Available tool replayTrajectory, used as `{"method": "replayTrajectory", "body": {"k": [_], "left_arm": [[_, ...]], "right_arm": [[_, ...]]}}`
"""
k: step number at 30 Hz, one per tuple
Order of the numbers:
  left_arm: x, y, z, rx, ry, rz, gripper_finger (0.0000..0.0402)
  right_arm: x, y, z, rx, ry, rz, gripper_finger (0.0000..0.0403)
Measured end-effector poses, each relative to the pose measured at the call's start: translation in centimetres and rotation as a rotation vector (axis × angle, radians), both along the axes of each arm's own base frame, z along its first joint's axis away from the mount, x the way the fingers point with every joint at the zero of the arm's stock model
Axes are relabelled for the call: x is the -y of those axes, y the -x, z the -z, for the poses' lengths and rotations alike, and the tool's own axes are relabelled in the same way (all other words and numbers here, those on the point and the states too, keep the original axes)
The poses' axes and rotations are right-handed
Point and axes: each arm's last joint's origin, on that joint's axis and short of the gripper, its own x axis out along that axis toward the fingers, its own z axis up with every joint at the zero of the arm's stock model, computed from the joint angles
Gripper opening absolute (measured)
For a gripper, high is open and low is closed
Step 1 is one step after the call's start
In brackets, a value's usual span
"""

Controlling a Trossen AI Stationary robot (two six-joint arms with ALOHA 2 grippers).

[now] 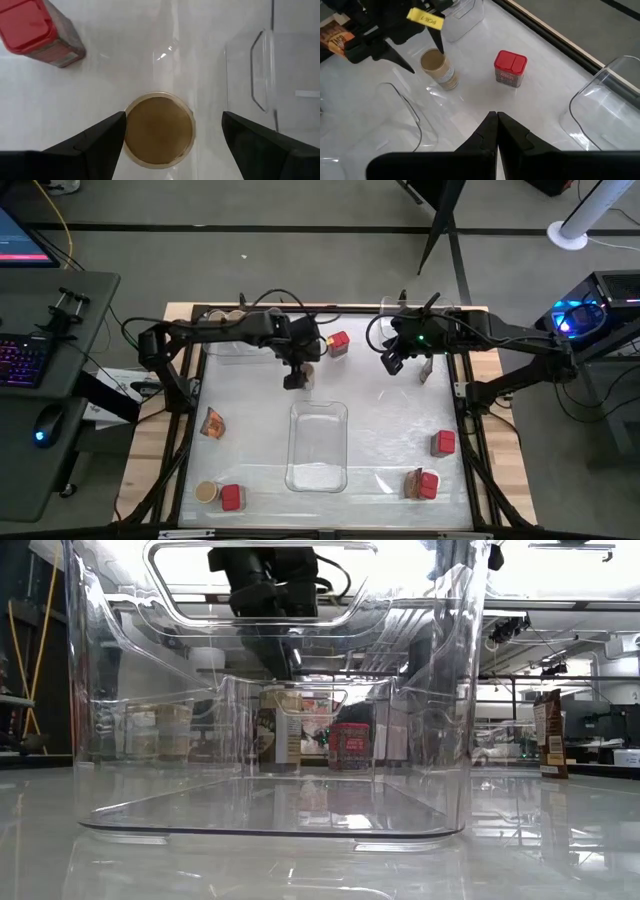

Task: Sort spices by type
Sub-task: Put the right gold seasoning bottle into the top left transparent bin

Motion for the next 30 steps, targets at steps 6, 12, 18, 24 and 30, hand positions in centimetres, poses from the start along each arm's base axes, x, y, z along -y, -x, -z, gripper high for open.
{"method": "replayTrajectory", "body": {"k": [6,12,18,24,30], "left_arm": [[0.2,-0.5,0.8,-0.04,-0.101,-0.001,0.0315],[0.2,-0.5,0.8,-0.038,-0.108,-0.032,0.0315],[0.2,-0.4,0.0,0.002,-0.085,-0.109,0.0315],[0.2,-0.5,-0.2,0.025,-0.101,-0.077,0.0315],[-0.1,-0.4,-0.2,0.029,-0.058,-0.094,0.0338]], "right_arm": [[0.1,0.0,0.0,-0.003,0.018,0.011,0.0],[0.1,0.0,0.0,-0.005,0.029,0.015,0.0],[0.1,0.0,0.0,-0.005,0.029,0.015,0.0],[0.1,0.0,0.0,-0.005,0.029,0.016,0.0],[0.1,0.0,0.0,-0.003,0.025,0.021,0.0]]}}
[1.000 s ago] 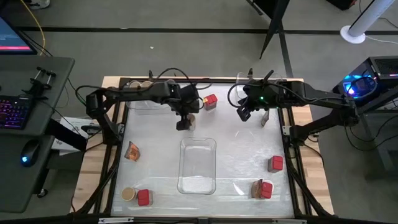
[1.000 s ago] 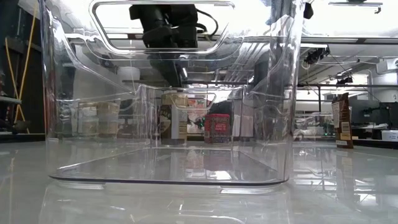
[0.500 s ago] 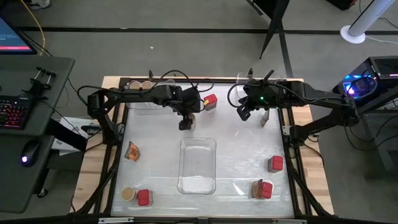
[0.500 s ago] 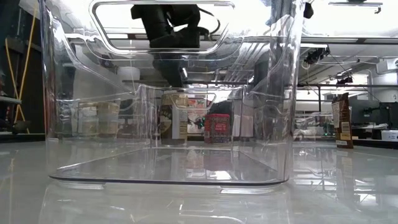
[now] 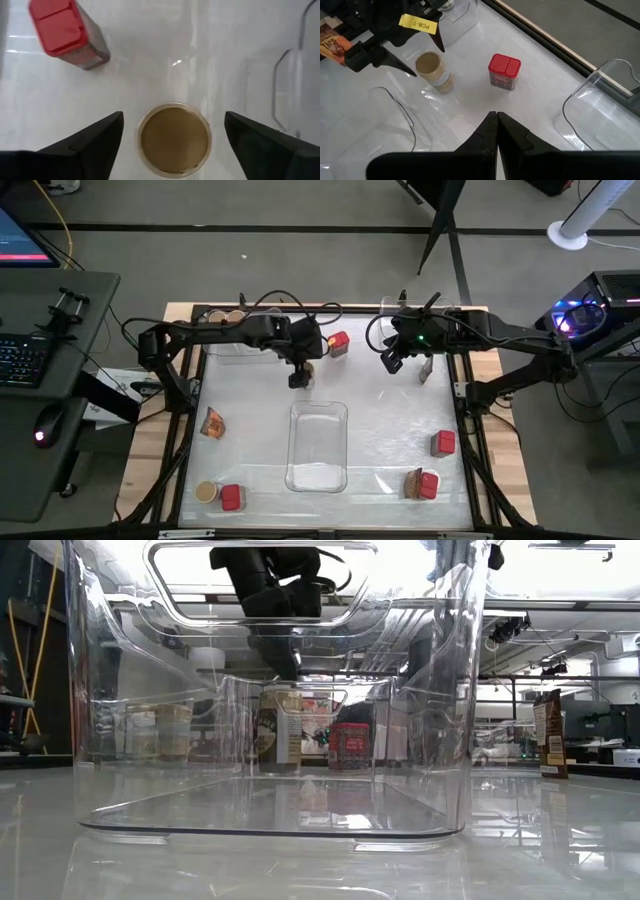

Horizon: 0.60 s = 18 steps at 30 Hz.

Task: Sort spices by type
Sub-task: Put the right gold seasoning bottle into the top left transparent bin

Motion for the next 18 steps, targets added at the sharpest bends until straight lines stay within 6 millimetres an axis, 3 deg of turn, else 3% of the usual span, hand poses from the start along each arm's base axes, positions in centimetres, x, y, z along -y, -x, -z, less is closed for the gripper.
{"method": "replayTrajectory", "body": {"k": [5,18], "left_arm": [[-0.06,-0.12,-0.06,0.015,-0.007,0.015,0.0363],[0.43,0.02,0.19,-0.024,-0.005,0.002,0.0365]], "right_arm": [[0.0,0.0,0.0,0.0,0.0,-0.001,0.0],[0.0,-0.01,0.01,0.0,0.0,0.0,0.0]]}}
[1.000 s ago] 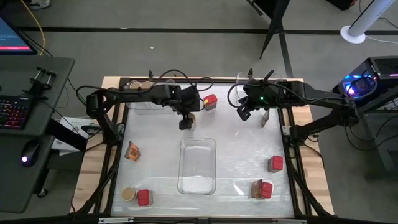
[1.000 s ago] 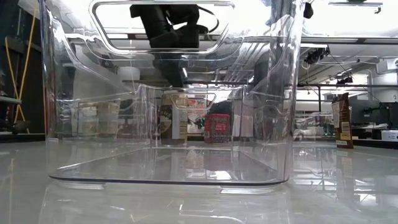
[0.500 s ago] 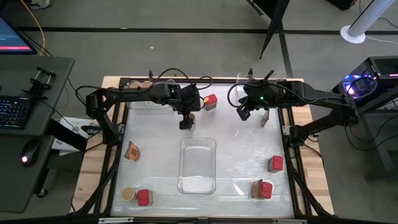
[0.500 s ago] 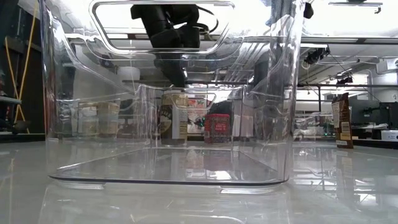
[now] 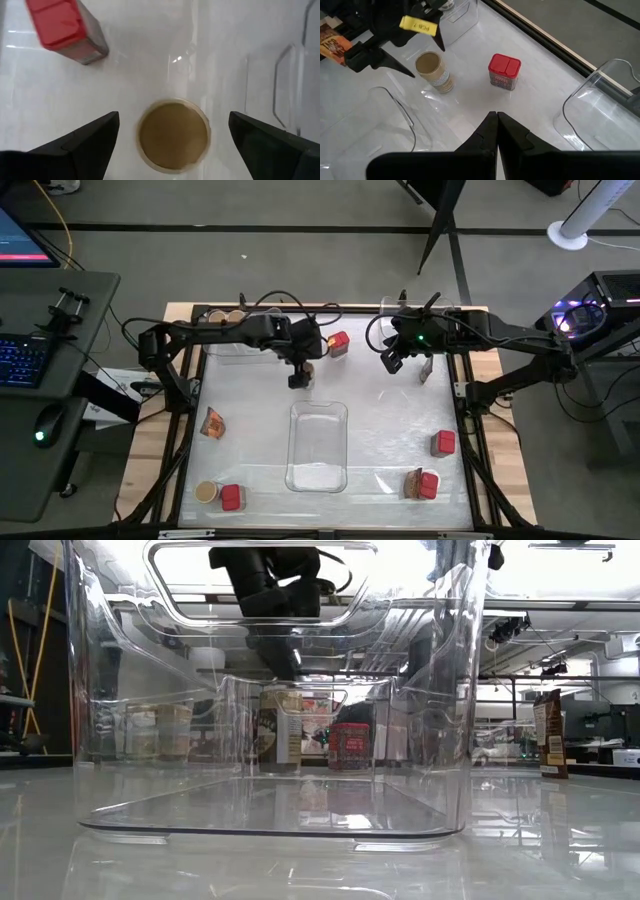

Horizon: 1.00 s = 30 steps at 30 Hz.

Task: Sort spices by type
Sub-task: Put the right gold seasoning bottle into the top left transparent bin

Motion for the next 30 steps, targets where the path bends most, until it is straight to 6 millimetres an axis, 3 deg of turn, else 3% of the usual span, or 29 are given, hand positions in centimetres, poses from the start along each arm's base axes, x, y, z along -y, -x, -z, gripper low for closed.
{"method": "replayTrajectory", "body": {"k": [6,12,22,26,30], "left_arm": [[0.3,-0.6,1.4,-0.054,-0.003,0.047,0.0365],[0.1,-1.1,2.6,-0.085,-0.011,0.042,0.0365],[0.1,-1.1,3.2,-0.121,-0.031,0.082,0.0361],[0.0,-1.2,3.7,-0.137,-0.038,0.101,0.0336],[-0.1,-1.4,3.7,-0.12,-0.043,0.099,0.0278]], "right_arm": [[0.0,-0.1,0.2,0.004,0.005,-0.002,0.0],[0.0,-0.6,2.2,-0.031,-0.006,0.001,0.0],[0.0,-0.9,3.2,-0.025,-0.037,0.004,0.0],[0.0,-1.0,3.1,-0.013,-0.032,-0.001,0.0],[0.0,-1.0,3.1,-0.012,-0.032,-0.002,0.0]]}}
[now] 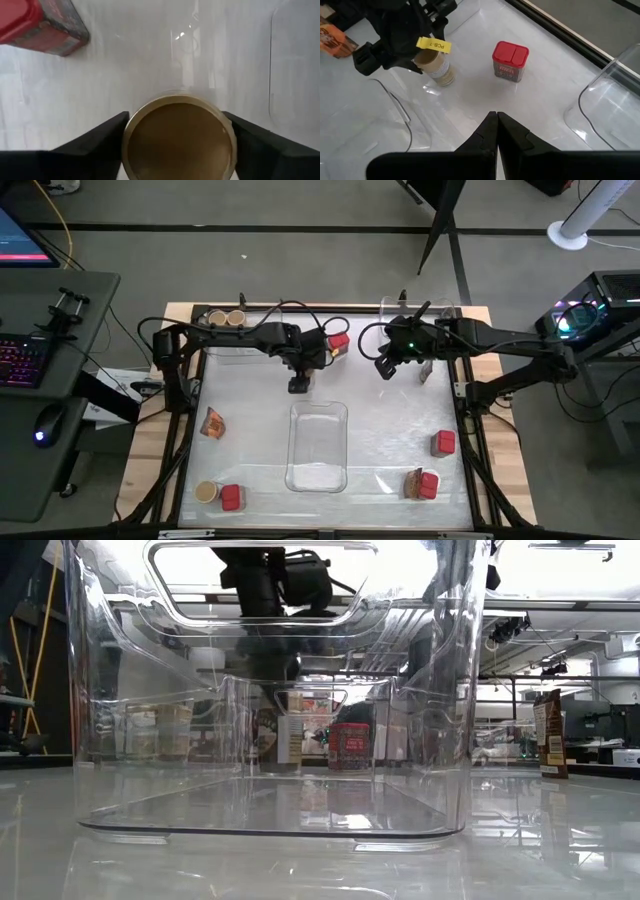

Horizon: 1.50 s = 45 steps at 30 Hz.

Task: Sort spices by type
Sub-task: Put the right gold seasoning bottle into the top left transparent bin

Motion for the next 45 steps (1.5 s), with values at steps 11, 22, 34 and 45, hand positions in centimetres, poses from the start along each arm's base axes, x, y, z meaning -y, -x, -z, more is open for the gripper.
{"method": "replayTrajectory", "body": {"k": [11,22,34,45], "left_arm": [[-1.4,3.2,-7.2,0.146,-0.003,-0.124,0.0239],[-5.7,14.5,-13.9,0.288,-0.189,-0.754,0.0239],[-11.2,17.5,-5.6,0.284,-0.052,-1.096,0.0239],[-13.1,16.5,-2.4,0.177,-0.073,-1.131,0.0239]], "right_arm": [[0.1,0.0,0.0,0.0,-0.001,-0.002,0.0],[1.2,-0.2,-0.3,0.045,0.003,0.044,0.0],[1.4,-0.7,-0.8,0.125,-0.002,0.044,0.0],[1.4,-0.7,-0.8,0.13,-0.007,0.048,0.0]]}}
